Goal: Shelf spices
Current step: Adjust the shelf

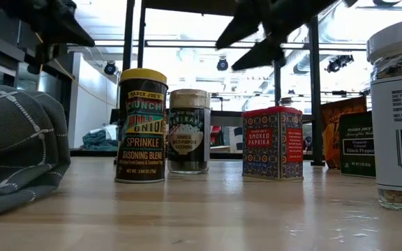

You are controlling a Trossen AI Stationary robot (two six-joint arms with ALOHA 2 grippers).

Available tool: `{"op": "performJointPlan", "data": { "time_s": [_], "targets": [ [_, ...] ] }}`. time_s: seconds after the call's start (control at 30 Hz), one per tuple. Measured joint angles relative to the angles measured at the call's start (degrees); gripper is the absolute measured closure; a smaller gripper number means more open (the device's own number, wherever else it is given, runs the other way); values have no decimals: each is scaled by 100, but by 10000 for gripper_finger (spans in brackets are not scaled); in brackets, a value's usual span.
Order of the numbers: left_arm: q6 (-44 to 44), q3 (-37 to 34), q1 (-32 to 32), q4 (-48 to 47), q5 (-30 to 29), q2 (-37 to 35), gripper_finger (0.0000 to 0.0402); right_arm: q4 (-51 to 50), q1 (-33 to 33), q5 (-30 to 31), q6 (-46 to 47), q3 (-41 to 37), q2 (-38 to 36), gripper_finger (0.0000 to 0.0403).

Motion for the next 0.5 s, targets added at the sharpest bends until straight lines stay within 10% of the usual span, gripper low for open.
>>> {"op": "performJointPlan", "data": {
  "time_s": [0.13,0.5],
  "targets": [
    [-709,2,-949,409,-434,105,402,-819,113,607,592,0,-766,62],
    [-1332,-8,-3686,3299,-3982,2588,402,-2961,1010,1458,2510,0,-1691,61]
  ]
}}
